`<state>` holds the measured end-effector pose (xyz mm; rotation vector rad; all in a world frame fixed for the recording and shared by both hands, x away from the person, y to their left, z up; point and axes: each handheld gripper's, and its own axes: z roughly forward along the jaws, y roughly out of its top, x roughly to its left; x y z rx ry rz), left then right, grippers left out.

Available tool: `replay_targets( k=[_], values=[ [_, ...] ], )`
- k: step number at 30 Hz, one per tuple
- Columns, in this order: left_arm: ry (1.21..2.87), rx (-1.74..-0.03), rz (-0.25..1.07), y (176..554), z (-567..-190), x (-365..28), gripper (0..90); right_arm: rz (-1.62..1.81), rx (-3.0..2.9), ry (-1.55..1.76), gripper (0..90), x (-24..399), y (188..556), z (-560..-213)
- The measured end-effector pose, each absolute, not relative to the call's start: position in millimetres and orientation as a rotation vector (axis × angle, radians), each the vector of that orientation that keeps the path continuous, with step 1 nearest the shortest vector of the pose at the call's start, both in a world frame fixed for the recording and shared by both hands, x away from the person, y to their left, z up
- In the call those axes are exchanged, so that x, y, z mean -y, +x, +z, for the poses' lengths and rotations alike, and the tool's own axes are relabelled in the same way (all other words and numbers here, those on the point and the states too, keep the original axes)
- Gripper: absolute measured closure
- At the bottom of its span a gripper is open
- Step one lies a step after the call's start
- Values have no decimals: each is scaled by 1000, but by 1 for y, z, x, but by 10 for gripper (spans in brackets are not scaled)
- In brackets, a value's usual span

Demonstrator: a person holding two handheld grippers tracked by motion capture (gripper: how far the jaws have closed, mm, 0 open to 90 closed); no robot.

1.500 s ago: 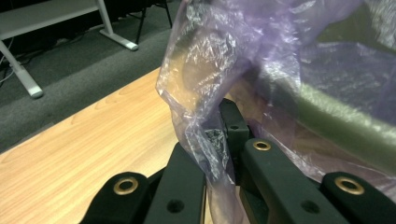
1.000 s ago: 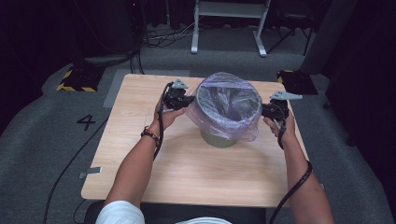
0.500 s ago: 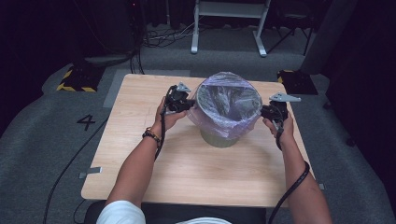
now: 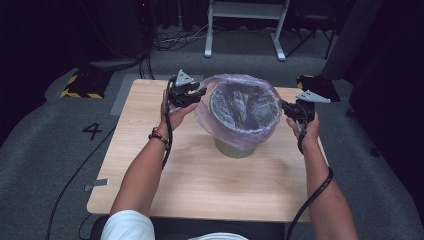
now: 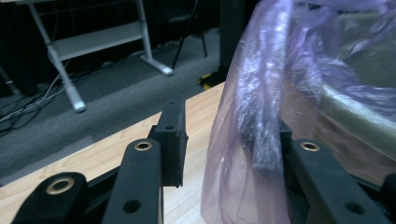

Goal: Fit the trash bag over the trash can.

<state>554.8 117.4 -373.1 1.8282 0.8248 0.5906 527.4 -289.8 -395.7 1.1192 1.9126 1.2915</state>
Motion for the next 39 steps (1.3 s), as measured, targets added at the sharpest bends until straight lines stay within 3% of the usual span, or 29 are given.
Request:
replay_targets(
  k=[4,8,15,20,22,26,27,31,37,39],
  values=[
    [1901,-879,577,568,-380,-104,817,1264,-1956,1156,900,282,537,-402],
    [2006,-945,569,580,-394,-91,873,1222,-2022,1209,898,278,545,-413],
    [2116,-955,450,589,-422,-75,881,1198,-2102,1283,899,278,552,-436],
    [2092,-927,406,579,-432,-79,862,1199,-2118,1287,899,282,545,-448],
    [2063,-936,417,574,-433,-86,806,1206,-2121,1256,887,284,539,-451],
    [1905,-960,421,563,-425,-104,427,1274,-2067,1209,815,291,528,-447],
    [1861,-963,446,559,-420,-110,427,1284,-2049,1204,795,293,526,-445],
    [1753,-891,402,542,-405,-132,223,1317,-1982,1133,654,302,512,-430],
    [1782,-804,447,522,-392,-141,221,1349,-1977,1071,566,304,501,-417],
    [1874,-741,464,504,-392,-144,218,1328,-2004,1024,467,303,493,-411]
  ],
)
